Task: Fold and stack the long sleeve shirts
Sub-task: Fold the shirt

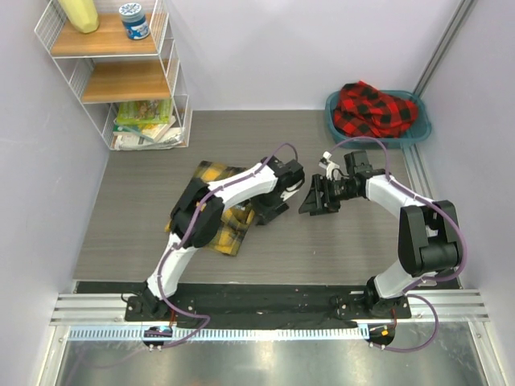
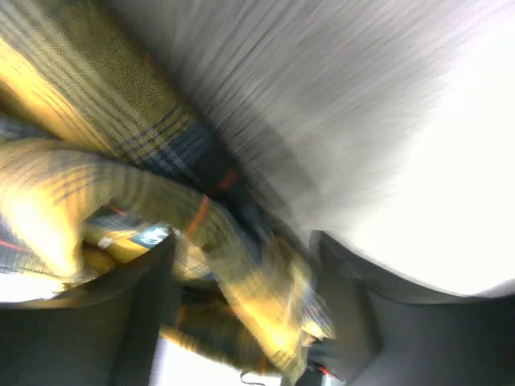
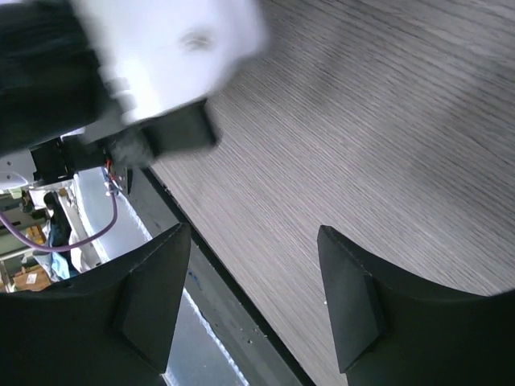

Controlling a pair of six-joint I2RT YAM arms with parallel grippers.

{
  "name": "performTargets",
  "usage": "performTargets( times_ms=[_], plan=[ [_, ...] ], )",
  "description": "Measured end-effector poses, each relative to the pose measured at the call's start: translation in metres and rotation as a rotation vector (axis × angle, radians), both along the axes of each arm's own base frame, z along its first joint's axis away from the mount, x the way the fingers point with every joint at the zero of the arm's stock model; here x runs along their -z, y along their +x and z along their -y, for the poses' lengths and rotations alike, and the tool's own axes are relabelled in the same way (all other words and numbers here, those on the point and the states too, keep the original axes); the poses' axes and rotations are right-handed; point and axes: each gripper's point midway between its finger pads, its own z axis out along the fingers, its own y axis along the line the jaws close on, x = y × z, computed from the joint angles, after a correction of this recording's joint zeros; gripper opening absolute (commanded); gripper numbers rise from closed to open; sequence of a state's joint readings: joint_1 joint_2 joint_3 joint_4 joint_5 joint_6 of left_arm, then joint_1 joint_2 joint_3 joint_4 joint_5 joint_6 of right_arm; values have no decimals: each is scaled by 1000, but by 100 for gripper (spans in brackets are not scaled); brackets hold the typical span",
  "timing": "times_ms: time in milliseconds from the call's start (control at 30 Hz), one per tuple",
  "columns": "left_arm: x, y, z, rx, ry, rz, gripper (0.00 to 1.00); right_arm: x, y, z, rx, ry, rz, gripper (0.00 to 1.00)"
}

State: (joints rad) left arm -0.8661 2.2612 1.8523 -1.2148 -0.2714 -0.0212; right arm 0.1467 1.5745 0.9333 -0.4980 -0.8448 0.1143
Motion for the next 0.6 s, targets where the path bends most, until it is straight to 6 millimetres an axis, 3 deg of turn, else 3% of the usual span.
performTargets(
  times_ms=[133, 200, 267, 333, 433, 533, 600],
  plan=[
    [-44, -4, 38, 51, -227, -26, 86, 0, 0, 0, 4, 1, -3, 72],
    [-78, -11, 45, 83, -357, -50, 82, 0, 1, -1, 9, 3, -8, 72],
    [-115, -19, 39, 117, -479, -68, 71, -1, 1, -1, 12, 8, -10, 72],
    [-145, -18, 14, 143, -566, -63, 62, -2, 2, -2, 14, 14, -8, 71],
    [-161, -1, -55, 164, -589, -23, 50, -3, 3, -3, 18, 24, -9, 71],
    [-133, 6, -120, 187, -485, -54, 47, -3, 1, -4, 20, 32, -16, 70],
    [-92, -12, -147, 256, -389, -159, 46, -2, 1, -4, 20, 34, -20, 69]
  ],
)
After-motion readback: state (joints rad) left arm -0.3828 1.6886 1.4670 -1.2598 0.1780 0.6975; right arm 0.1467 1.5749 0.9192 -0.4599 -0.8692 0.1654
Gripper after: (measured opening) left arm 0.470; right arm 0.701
